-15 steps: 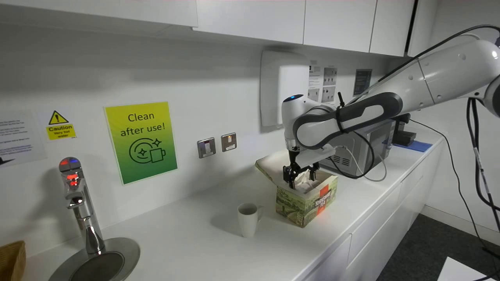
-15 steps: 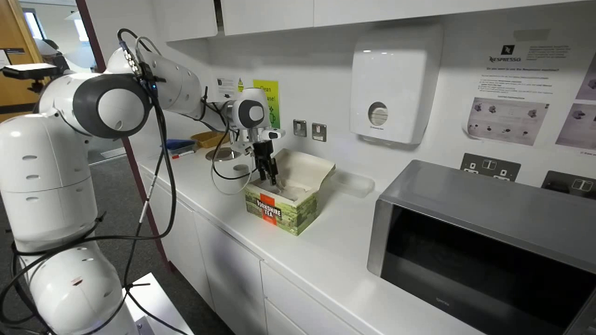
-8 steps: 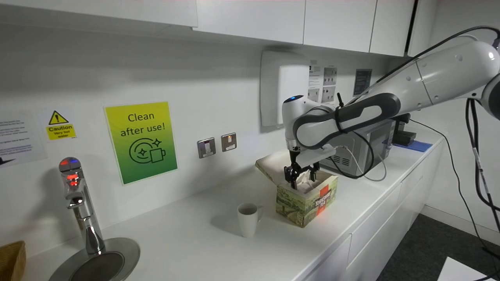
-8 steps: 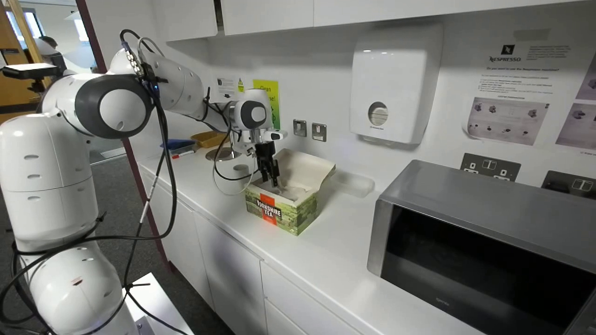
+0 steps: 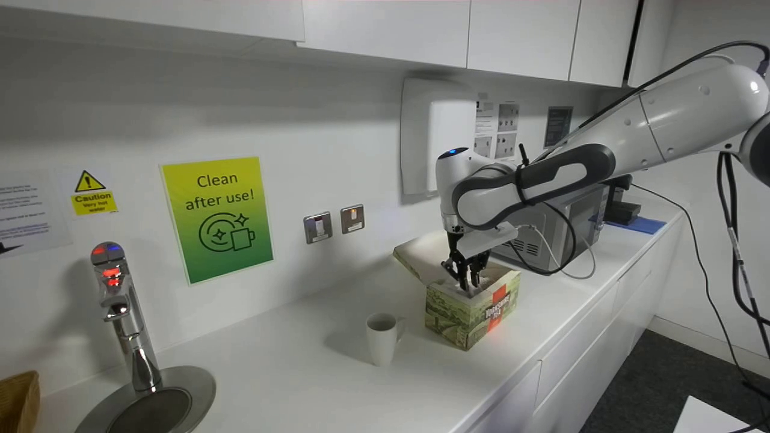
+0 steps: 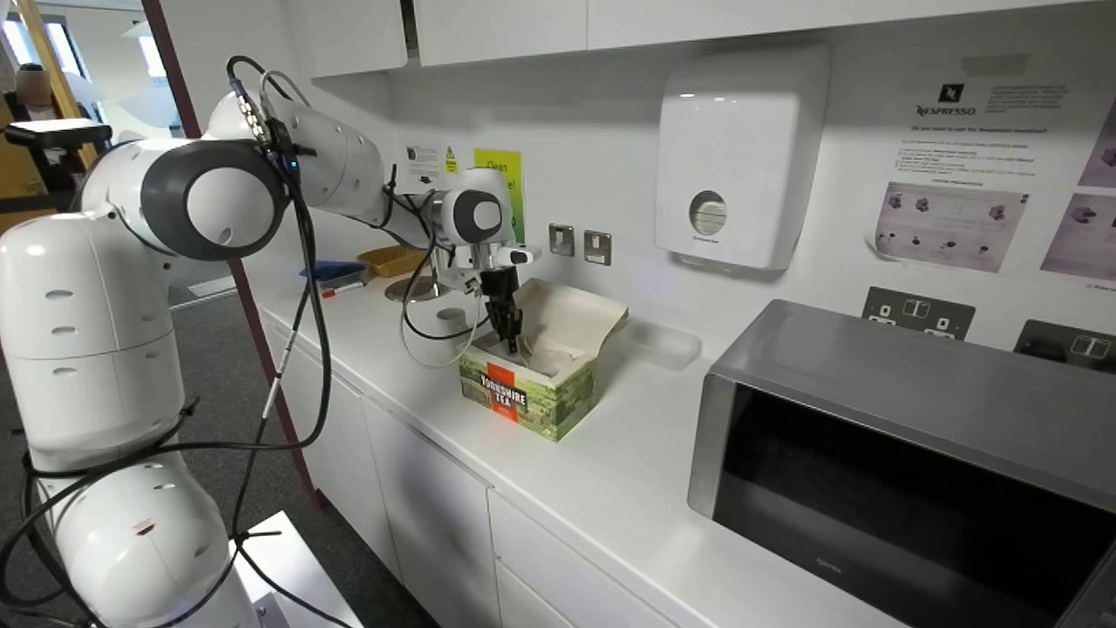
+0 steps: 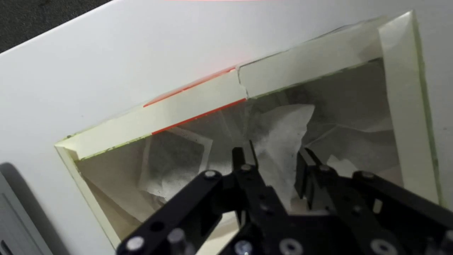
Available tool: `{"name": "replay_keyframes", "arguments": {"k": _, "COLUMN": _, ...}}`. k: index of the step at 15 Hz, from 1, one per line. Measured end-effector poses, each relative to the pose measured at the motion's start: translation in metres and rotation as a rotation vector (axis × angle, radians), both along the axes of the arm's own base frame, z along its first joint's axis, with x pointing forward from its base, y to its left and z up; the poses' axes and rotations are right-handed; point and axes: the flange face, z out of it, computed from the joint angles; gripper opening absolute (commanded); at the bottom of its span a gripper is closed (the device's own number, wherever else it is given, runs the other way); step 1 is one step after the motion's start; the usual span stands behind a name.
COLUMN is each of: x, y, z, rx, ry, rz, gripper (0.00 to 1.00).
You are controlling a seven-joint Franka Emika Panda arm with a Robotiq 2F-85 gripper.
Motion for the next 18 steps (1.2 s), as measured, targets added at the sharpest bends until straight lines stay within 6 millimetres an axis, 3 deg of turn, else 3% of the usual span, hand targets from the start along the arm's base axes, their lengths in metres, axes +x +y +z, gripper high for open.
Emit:
{"name": "replay_keyframes", "arguments": {"k": 10, "x": 0.001, "y": 0.003, "z": 0.007, "rx": 0.002, "ry": -0.013, "rz": 0.004, "gripper": 0.0}}
{"name": "replay_keyframes", "arguments": {"k": 18, "x": -0.018, "y": 0.034, "z": 0.075, "rx": 0.004, "ry": -0.132, "rz": 0.071, "gripper": 0.0}}
